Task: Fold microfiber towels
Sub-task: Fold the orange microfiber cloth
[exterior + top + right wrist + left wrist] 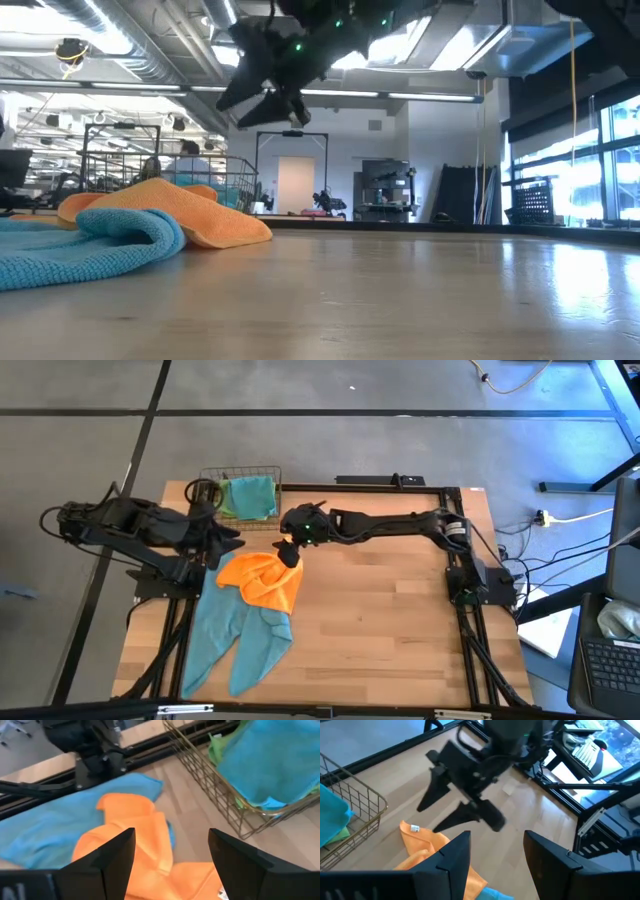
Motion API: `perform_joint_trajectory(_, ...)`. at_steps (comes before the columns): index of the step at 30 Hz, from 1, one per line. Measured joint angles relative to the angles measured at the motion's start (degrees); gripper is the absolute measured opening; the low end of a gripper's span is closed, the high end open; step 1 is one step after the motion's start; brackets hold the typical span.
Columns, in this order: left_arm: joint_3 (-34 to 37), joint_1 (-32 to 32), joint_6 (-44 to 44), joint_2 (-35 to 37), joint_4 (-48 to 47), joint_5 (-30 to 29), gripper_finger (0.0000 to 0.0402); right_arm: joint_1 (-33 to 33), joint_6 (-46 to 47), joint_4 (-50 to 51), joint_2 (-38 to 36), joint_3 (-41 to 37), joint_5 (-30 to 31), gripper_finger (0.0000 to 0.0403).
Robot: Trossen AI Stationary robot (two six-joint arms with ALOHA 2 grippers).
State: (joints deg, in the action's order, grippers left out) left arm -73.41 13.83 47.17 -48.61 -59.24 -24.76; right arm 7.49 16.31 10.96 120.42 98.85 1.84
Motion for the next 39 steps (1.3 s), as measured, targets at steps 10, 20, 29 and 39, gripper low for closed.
perform_joint_trajectory(10, 0.0, 0.7, -1.3, 0.0, 0.2, 0.0, 0.0174, 1.0, 1.1, 0.0, 5.3, 3.0, 0.0, 0.0252)
perform_joint_trajectory(20, 0.0, 0.7, -1.2, 0.0, 0.3, -1.2, 0.0174, -0.8, 1.4, -1.2, 9.2, 3.1, -4.9, 0.0252)
perform_joint_trajectory(29, 0.0, 0.7, 1.8, -0.1, 0.3, -1.2, 0.0174, -2.1, -0.1, -0.9, 12.2, 3.0, -2.3, 0.0252)
perform_joint_trajectory(39, 0.0, 0.7, 4.8, -0.1, 0.3, 0.5, 0.0174, -2.0, -1.7, -3.6, 13.8, 3.0, 1.4, 0.0223)
